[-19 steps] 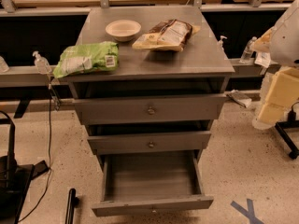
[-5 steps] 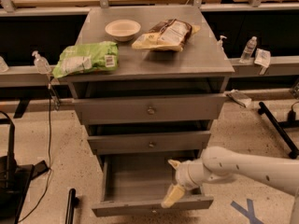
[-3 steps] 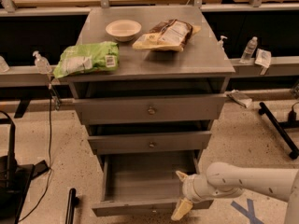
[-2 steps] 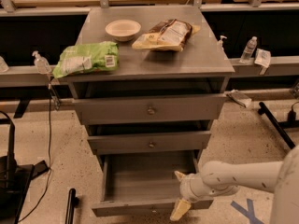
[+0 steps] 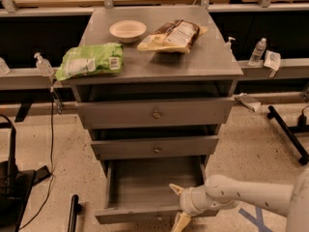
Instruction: Close bottom drawer
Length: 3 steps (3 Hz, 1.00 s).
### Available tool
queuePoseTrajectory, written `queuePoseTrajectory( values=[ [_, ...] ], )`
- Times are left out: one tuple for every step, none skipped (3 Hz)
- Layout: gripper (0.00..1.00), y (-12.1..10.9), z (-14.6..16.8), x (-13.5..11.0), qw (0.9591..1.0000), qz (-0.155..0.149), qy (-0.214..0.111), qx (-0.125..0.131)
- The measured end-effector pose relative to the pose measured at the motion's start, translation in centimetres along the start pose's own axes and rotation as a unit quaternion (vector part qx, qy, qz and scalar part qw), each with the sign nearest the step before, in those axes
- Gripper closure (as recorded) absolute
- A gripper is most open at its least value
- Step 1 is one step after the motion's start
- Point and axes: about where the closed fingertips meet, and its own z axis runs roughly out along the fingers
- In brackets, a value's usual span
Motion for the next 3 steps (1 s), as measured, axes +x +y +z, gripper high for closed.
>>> queuePoseTrajectory(
  values=[
    [0.0,-0.65,0.17,3.98,0.9989,0.006,-0.034,0.033],
    [0.0,-0.66,0.22,4.02,0.9988,0.006,-0.036,0.031],
    [0.0,-0.78,0.85,4.57,0.9977,0.009,-0.066,0.015]
  ],
)
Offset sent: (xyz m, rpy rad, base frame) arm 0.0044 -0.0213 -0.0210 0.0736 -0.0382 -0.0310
